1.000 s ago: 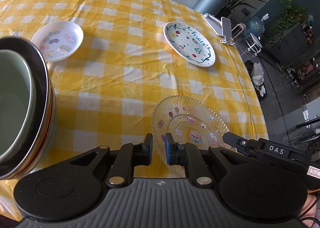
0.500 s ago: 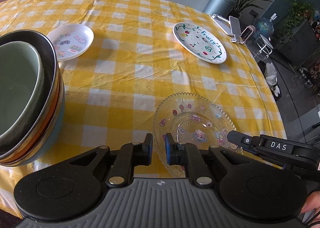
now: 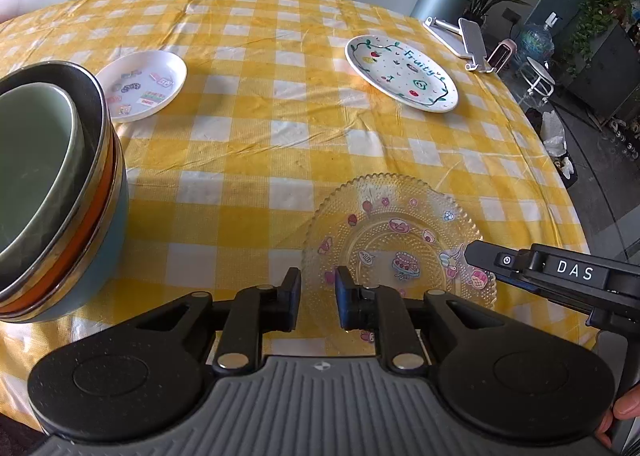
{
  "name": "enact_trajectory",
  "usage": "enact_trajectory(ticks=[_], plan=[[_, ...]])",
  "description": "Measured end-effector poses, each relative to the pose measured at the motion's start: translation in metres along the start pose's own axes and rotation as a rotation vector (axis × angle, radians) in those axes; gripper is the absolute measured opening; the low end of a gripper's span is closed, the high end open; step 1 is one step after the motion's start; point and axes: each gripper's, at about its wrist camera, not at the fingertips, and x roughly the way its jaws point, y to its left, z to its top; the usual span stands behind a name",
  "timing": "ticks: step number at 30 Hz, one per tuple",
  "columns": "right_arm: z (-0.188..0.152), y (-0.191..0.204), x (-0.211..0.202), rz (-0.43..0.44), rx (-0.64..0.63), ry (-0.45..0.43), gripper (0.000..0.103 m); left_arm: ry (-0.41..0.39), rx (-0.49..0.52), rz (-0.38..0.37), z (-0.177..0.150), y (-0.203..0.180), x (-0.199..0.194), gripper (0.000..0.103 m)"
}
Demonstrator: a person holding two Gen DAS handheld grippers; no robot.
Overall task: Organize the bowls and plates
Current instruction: 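Carry the glass plate with both grippers and lower it beside the bowl stack, then open both grippers and move them to the white Fruity plate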
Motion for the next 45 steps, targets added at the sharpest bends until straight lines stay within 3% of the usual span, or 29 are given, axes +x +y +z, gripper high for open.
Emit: enact_trajectory(ticks=[6,18,19,22,30,40,45], plan=[[0.004,0.005,-0.017,0.013,-0.014,-0.114,0.047,-0.077,-0.020,-0.022,0.003,-0.004,-0.012,0.042],[0.011,0.012,-0.028,0.003,-0.065,-0.219,0.072,-0.096,-0.029,-0.048,0.021,-0.018,-0.011,0.046],[0.012,0.012,-0.028,-0.004,-0.067,-0.222,0.079,-0.098,-0.030,-0.050,0.023,-0.019,-0.011,0.046],[0.017,0.013,-0.025,-0.035,-0.075,-0.216,0.088,-0.105,-0.036,-0.058,0.029,-0.021,-0.009,0.046],[0.039,0.009,-0.017,-0.061,-0.036,-0.246,0.088,-0.132,-0.062,-0.074,0.049,-0.026,-0.006,0.049],[0.083,-0.009,0.019,0.033,0.079,-0.207,0.085,-0.180,-0.135,-0.139,0.081,-0.029,0.011,0.051],[0.107,-0.014,0.030,0.038,0.062,-0.225,0.081,-0.170,-0.189,-0.159,0.097,-0.026,0.035,0.052]])
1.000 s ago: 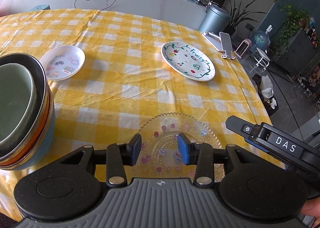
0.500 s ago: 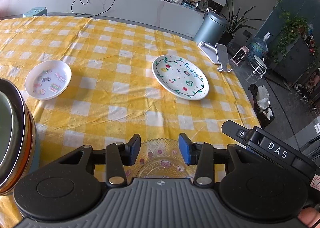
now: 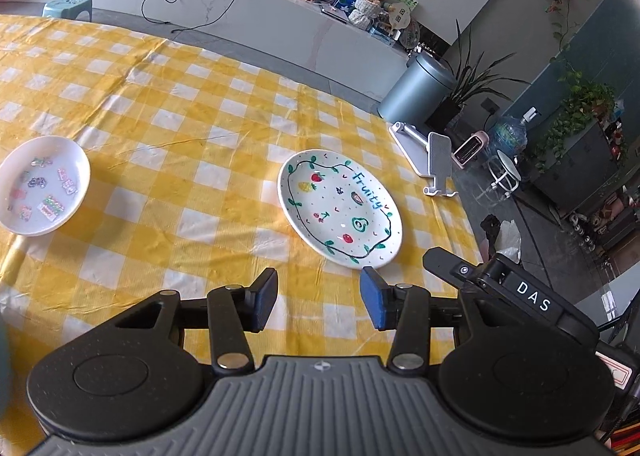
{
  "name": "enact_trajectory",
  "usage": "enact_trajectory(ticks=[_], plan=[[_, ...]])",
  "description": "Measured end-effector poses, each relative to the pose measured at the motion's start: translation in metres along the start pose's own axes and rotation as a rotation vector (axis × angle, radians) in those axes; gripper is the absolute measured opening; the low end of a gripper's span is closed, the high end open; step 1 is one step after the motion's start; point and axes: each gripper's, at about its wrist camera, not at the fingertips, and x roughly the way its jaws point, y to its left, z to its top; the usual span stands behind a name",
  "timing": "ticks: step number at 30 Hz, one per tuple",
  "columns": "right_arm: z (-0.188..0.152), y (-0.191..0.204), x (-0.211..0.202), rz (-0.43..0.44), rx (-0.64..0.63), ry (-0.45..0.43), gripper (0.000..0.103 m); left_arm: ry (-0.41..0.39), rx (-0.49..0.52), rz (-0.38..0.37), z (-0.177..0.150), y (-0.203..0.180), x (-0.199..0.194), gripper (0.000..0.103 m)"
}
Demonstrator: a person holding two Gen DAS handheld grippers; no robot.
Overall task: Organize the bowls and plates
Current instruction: 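Open both grippers and move them to the white Fruity plate, then close both grippers on the Fruity plate rim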
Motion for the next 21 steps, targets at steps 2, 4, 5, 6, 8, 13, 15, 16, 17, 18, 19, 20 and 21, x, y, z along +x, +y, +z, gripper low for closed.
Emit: enact_trajectory(ticks=[2,4,5,6,8,13,15,16,17,18,19,20,21], plan=[[0.010,-0.007,0.010,0.026,0.023,0.015,0.067,-0.005,-0.023,0.002,0.006,0.003,0.011,0.052],[0.018,-0.017,0.022,0.049,0.067,0.033,0.062,-0.003,-0.051,0.002,0.012,0.008,0.021,0.052],[0.021,-0.021,0.028,0.054,0.086,0.041,0.060,0.000,-0.062,0.001,0.016,0.009,0.025,0.052],[0.025,-0.026,0.034,0.056,0.105,0.053,0.055,0.004,-0.074,-0.002,0.020,0.011,0.031,0.052],[0.031,-0.034,0.047,0.078,0.143,0.075,0.047,0.003,-0.087,-0.005,0.027,0.014,0.040,0.052],[0.044,-0.047,0.068,0.078,0.175,0.080,0.040,-0.011,-0.101,0.004,0.046,0.017,0.064,0.051],[0.044,-0.053,0.077,0.098,0.206,0.100,0.035,-0.012,-0.111,0.008,0.051,0.019,0.072,0.047],[0.045,-0.054,0.081,0.106,0.218,0.109,0.032,-0.014,-0.115,0.008,0.053,0.020,0.076,0.046],[0.046,-0.054,0.084,0.108,0.221,0.113,0.032,-0.013,-0.115,0.007,0.055,0.020,0.079,0.045],[0.047,-0.053,0.087,0.110,0.216,0.115,0.032,-0.010,-0.115,0.006,0.056,0.021,0.082,0.044],[0.047,-0.051,0.087,0.110,0.212,0.110,0.031,-0.007,-0.116,0.007,0.057,0.022,0.085,0.044],[0.048,-0.050,0.089,0.109,0.213,0.107,0.031,-0.005,-0.119,0.008,0.058,0.022,0.089,0.043],[0.049,-0.051,0.091,0.112,0.224,0.106,0.031,-0.005,-0.120,0.008,0.058,0.023,0.091,0.041]])
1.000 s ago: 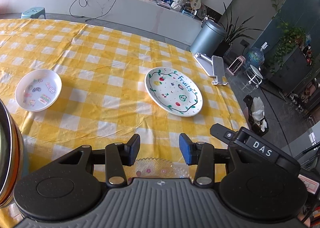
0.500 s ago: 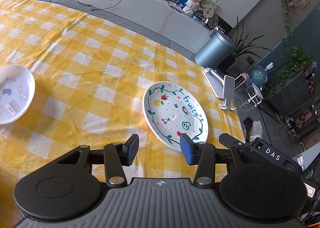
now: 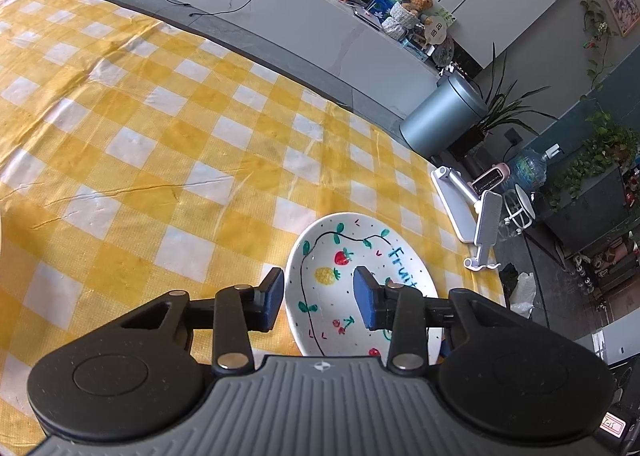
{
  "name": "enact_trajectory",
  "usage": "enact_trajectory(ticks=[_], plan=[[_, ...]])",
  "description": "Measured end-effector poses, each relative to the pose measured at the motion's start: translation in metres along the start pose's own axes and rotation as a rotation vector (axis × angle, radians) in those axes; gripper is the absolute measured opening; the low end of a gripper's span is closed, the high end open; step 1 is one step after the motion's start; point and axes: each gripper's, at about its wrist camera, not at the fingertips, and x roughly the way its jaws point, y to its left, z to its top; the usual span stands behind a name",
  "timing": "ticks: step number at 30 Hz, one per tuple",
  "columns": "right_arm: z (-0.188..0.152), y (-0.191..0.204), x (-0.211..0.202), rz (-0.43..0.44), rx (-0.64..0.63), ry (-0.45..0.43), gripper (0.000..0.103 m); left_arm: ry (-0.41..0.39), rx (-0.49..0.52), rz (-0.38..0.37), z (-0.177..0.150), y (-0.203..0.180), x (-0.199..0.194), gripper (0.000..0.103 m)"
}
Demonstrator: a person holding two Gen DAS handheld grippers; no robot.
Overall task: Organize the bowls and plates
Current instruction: 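Close both grippers on the Fruity plate rim, then carry the Fruity plate with both grippers and lower it onto the glass plate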
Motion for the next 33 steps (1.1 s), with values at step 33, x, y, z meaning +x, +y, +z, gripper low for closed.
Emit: enact_trajectory(ticks=[33], plan=[[-0.012,0.011,-0.007,-0.002,0.016,0.090,0.006,-0.046,0.040,0.015,-0.021,0.001,-0.043,0.014]])
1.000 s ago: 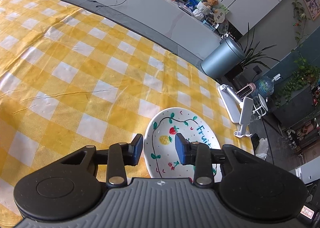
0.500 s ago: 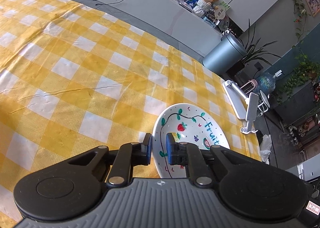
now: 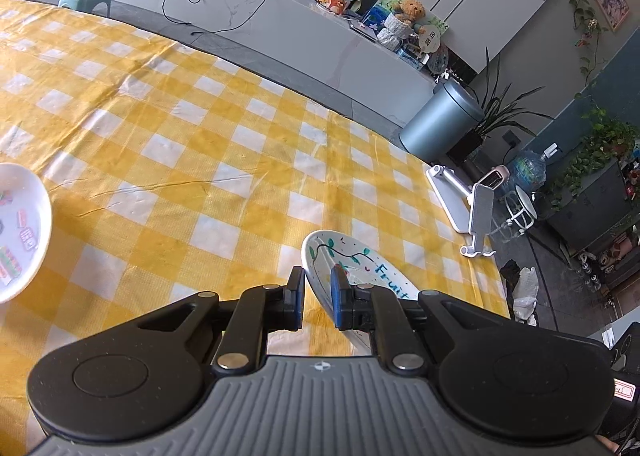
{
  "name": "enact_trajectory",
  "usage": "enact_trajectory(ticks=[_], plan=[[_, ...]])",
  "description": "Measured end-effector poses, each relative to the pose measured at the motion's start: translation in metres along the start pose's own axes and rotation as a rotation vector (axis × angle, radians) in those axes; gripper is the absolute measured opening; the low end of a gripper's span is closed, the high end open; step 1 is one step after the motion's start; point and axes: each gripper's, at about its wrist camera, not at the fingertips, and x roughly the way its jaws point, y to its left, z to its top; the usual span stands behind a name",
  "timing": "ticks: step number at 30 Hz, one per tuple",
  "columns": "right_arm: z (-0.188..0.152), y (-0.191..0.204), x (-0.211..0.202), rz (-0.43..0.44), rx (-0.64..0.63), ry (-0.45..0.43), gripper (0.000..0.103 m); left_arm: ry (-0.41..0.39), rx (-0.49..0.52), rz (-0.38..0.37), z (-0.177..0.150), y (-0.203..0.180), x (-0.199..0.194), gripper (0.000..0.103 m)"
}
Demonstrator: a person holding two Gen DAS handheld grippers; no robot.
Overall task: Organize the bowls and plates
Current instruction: 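Carry the Fruity plate with both grippers and lower it onto the glass plate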
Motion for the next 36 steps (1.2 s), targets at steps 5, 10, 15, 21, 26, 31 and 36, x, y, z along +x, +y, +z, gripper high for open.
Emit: enact_trajectory(ticks=[5,10,15,21,26,31,36], plan=[[-0.022,0.004,-0.022,0.019,-0.039,0.021,0.006,-0.012,-0.023,-0.008,-0.013,0.007,-0.029,0.014],[-0.044,0.010,-0.049,0.020,-0.080,0.016,0.006,-0.023,-0.017,-0.029,-0.027,0.010,-0.059,0.014],[-0.073,0.008,-0.077,0.042,-0.076,0.002,0.006,-0.032,-0.010,-0.052,-0.043,0.016,-0.088,0.014],[-0.120,0.002,-0.110,0.041,-0.068,-0.015,0.006,-0.031,0.008,-0.077,-0.070,0.028,-0.116,0.014],[-0.142,0.003,-0.127,0.020,-0.087,-0.033,0.006,-0.019,0.039,-0.074,-0.090,0.035,-0.128,0.014],[-0.160,0.001,-0.128,-0.022,-0.111,-0.009,0.007,0.002,0.044,-0.062,-0.104,0.044,-0.132,0.014],[-0.169,0.002,-0.131,-0.045,-0.147,-0.010,0.007,0.014,0.050,-0.049,-0.113,0.050,-0.131,0.014]])
